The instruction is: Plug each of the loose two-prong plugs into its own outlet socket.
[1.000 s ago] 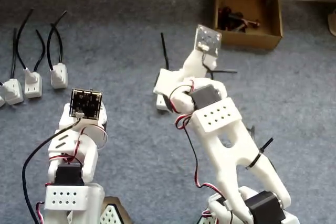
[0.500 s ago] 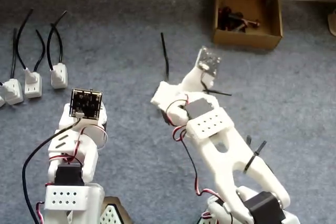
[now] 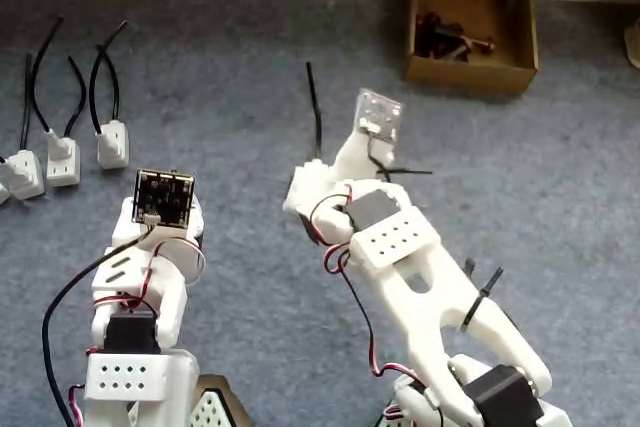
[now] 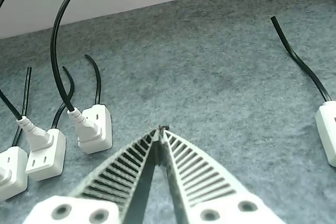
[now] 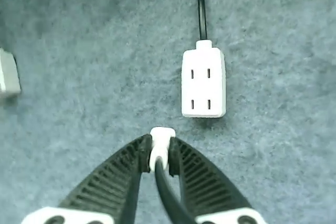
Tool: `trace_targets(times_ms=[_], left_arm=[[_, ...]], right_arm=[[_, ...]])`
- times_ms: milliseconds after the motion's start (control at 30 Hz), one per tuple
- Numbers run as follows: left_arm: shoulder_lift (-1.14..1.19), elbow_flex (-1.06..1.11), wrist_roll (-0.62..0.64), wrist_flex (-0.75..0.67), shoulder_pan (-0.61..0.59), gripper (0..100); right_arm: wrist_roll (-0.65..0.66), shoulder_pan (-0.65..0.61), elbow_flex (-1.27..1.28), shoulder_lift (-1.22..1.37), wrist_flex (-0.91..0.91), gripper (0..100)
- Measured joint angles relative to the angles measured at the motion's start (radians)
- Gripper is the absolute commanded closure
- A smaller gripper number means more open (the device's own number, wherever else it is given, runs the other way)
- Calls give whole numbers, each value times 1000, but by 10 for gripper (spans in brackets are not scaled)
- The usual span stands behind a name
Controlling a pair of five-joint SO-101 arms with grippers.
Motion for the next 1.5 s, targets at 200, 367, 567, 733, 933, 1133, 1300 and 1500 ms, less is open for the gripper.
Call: trace_targets(times_ms=[200,367,567,733,933,1133,1300,1500], left_arm=[[0,0,0,0,0,993],[0,0,0,0,0,993],[0,0,0,0,0,993],[0,0,0,0,0,993],[0,0,0,0,0,990],[0,0,-98,0,21,989],[0,0,-250,84,103,865],[0,0,-353,210,121,773]], right_arm=[[511,-3,0,0,44,993],[827,-3,0,0,55,993],[977,17,-86,0,192,993],[997,83,-253,0,371,993],[1040,91,-365,0,516,993],[1049,91,-365,0,528,993],[1049,60,-365,0,532,993],[1045,-5,-321,0,532,993]])
